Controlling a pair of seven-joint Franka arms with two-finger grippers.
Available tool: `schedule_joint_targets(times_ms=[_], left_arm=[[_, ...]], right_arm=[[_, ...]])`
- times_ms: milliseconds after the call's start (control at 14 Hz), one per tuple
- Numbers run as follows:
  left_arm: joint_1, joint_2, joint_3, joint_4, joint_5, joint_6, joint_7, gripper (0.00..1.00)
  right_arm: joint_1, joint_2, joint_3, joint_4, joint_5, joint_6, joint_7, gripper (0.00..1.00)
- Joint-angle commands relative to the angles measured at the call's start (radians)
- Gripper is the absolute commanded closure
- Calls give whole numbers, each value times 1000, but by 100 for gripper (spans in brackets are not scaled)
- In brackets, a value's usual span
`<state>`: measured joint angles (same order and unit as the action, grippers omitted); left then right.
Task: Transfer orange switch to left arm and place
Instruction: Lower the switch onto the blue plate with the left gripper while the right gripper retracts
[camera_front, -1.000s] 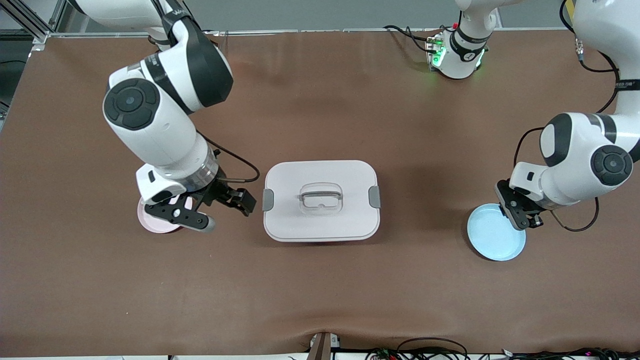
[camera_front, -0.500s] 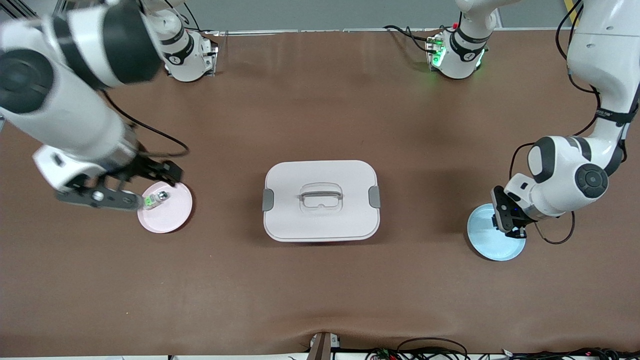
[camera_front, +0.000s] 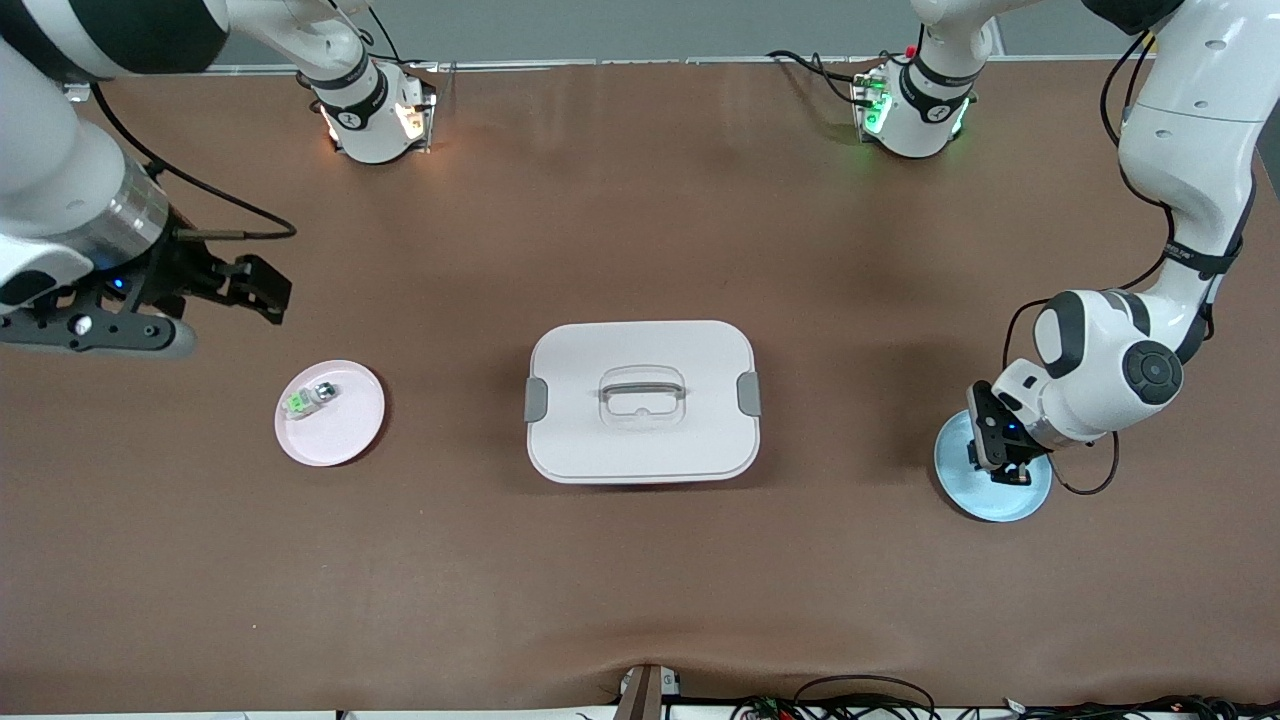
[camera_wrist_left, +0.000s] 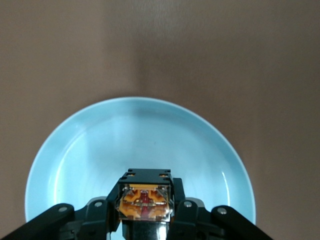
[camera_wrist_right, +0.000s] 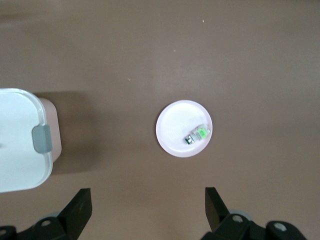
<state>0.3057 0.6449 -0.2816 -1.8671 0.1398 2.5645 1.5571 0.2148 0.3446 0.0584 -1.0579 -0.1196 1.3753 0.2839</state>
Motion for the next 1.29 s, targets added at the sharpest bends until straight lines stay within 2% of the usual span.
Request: schedule_joint_targets(times_ms=[0,71,143,214,571,714,786,1000,1071,1214], left_arm=[[26,21,-10,2,18,40,32,82],[26,21,-10,2,18,42,32,73],[24,21,-10,2,18,42,32,41],[26,21,-11,5,17,42,31,0],[24,-23,-14,19,-2,36,-6,0],[23,-74,-16,23,-5,1,-99,0],[23,-96,-17,26,-5,-29,-180,0],[9,-183,-27,34,-3,-130,-479,0],[12,-204,-57,43,-3,-171,-591,0],[9,-229,-74,90,-3,-255,-772,0]], right_arm=[[-52,-9,15,-63,15,48,-44,0],[-70,-12,15,-68,15,32,-90,0],[-90,-18,17,-74,15,4,-151,0],[-113,-24,17,-74,15,-27,-196,0],[-215,-68,18,-73,29,-123,-213,0],[-279,-93,15,-73,128,-148,-203,0],[-300,-110,14,-73,171,-151,-197,0],[-302,-125,14,-67,166,-150,-200,0],[-305,-124,9,-65,164,-141,-198,0],[-305,-124,8,-63,149,-130,-200,0]])
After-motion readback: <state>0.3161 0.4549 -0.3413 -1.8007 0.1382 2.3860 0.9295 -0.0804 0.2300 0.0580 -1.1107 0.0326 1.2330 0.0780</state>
